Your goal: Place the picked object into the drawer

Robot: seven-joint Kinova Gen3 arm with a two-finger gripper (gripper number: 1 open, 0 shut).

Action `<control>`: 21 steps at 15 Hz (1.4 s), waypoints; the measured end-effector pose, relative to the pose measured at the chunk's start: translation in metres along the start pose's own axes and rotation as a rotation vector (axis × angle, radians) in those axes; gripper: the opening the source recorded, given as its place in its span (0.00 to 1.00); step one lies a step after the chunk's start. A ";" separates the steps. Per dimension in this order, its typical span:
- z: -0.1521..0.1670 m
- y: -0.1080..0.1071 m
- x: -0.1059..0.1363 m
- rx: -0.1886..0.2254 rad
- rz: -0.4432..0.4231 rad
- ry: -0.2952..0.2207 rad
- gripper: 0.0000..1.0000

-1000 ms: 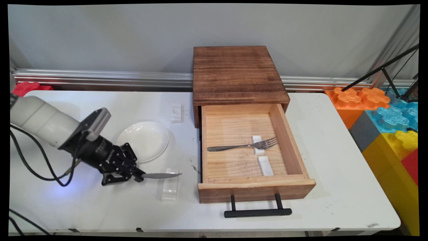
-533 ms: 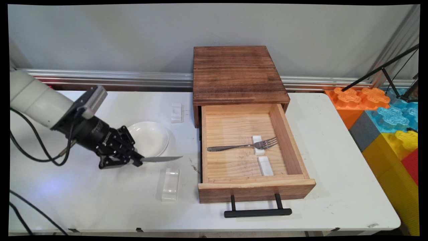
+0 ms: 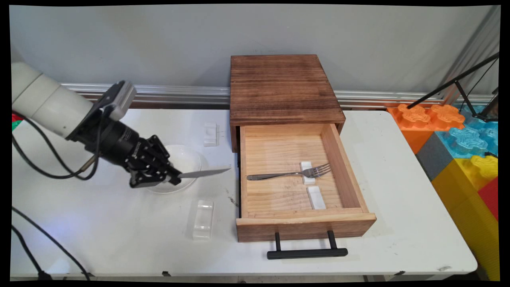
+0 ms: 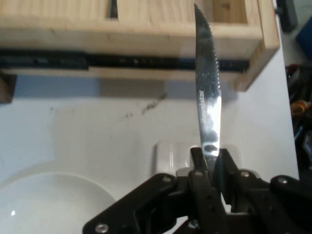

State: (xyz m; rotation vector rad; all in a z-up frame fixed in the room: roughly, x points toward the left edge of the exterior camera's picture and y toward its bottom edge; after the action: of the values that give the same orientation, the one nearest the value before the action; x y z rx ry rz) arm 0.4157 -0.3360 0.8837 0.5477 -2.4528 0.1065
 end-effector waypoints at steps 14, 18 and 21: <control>0.025 0.019 0.117 -0.002 -0.037 0.039 0.00; 0.042 0.019 0.150 -0.008 -0.019 0.047 0.00; 0.054 0.018 0.168 -0.009 -0.006 0.048 0.00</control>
State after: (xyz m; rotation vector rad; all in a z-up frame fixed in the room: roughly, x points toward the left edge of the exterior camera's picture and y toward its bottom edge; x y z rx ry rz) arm 0.2570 -0.3906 0.9401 0.5422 -2.4036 0.1056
